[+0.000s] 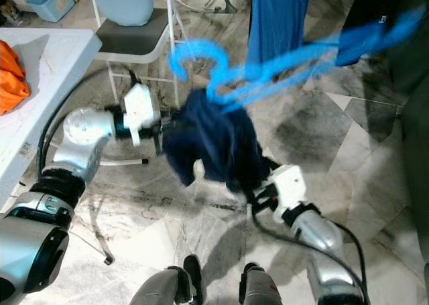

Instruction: Hang hanger

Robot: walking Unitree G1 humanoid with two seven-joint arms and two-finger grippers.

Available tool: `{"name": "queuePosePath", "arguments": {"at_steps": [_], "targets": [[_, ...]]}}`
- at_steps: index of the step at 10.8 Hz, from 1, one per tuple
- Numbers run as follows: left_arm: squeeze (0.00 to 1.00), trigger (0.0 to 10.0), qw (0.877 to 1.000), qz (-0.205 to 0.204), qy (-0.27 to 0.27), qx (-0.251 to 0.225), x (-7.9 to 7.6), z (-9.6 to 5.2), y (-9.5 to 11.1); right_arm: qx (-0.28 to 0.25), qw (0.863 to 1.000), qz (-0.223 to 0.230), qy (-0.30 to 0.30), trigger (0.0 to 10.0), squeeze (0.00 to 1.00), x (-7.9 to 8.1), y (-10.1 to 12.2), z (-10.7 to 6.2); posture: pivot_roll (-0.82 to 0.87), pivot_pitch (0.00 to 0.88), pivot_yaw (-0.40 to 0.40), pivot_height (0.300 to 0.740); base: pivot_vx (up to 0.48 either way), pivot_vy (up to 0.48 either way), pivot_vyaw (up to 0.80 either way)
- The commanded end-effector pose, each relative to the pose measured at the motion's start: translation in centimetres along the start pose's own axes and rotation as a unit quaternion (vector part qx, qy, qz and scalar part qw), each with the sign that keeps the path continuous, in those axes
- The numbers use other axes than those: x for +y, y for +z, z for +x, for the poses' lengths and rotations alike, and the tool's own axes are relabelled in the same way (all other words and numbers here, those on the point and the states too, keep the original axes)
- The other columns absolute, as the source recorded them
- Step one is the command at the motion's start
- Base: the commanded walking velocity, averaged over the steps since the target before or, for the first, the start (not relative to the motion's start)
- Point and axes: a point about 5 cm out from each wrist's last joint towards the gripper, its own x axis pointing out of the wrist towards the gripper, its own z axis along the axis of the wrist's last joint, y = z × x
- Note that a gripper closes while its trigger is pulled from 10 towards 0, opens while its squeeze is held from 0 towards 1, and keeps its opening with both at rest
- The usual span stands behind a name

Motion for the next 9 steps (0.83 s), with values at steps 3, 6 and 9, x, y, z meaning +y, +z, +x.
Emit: {"name": "queuePosePath", "arguments": {"at_steps": [3, 6, 9], "targets": [[0.00, 0.0, 0.998, -0.002, 0.003, -0.059, 0.7, -0.1, 2.8, 0.048, 0.996, 0.025, -0.069, 4.2, 0.00, -0.9, -2.1, 0.5, -0.04, 0.260, 0.155, 0.740, 0.000, 0.000, 0.00], [0.00, 0.0, 0.998, -0.007, -0.001, -0.070, 0.3, 0.0, 3.9, 0.051, 0.987, 0.074, -0.132, 0.0, 0.00, -2.0, -2.9, 0.6, -0.03, 0.263, 0.155, 0.740, 0.000, 0.000, 0.00], [0.00, 0.0, 0.998, -0.020, 0.010, -0.054, 0.1, -0.4, 3.1, 0.069, 0.973, 0.086, -0.204, 0.0, 0.00, -4.1, -4.0, -1.4, -0.04, 0.269, 0.159, 0.740, 0.000, 0.000, 0.00]]}}
